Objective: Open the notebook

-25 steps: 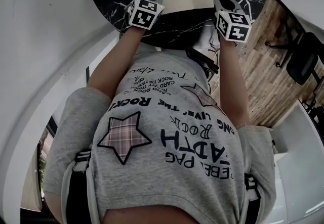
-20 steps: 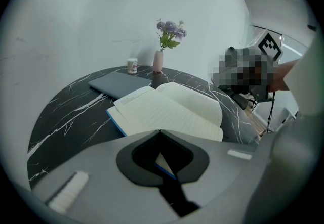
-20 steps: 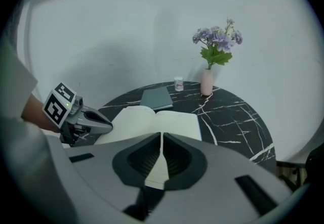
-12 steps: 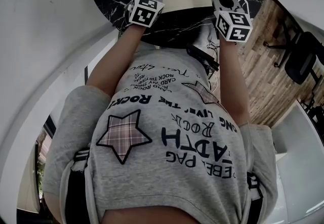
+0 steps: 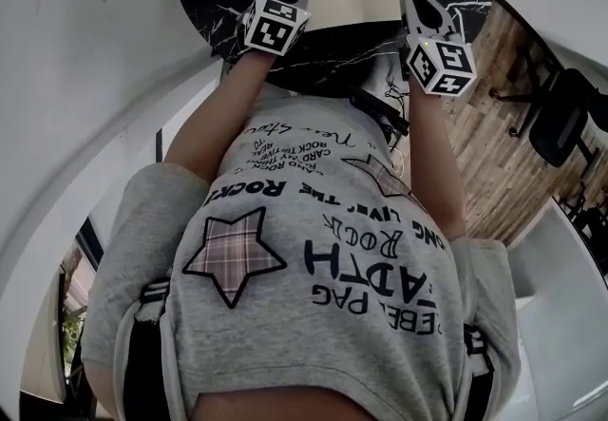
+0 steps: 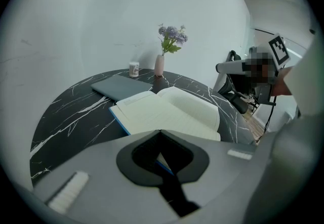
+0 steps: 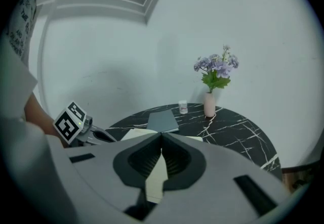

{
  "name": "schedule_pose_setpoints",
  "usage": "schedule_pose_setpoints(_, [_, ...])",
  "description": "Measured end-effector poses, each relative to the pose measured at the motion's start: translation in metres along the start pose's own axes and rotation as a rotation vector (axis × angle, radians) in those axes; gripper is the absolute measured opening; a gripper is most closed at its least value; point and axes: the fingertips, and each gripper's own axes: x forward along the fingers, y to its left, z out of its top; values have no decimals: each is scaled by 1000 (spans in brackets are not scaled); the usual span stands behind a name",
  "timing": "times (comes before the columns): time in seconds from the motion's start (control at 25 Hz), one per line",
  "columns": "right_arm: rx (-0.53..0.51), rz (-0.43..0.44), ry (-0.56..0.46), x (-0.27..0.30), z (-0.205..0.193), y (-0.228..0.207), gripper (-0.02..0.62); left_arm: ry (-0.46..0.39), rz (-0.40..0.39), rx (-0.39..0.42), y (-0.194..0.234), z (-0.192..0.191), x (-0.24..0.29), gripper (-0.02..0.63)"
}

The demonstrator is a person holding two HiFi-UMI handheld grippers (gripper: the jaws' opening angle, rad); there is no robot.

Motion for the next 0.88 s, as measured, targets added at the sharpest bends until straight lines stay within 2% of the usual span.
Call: schedule_pose_setpoints(0.88, [-36,-7,-22,-10,15,8,14,8,16,-31,2,0,-9,9])
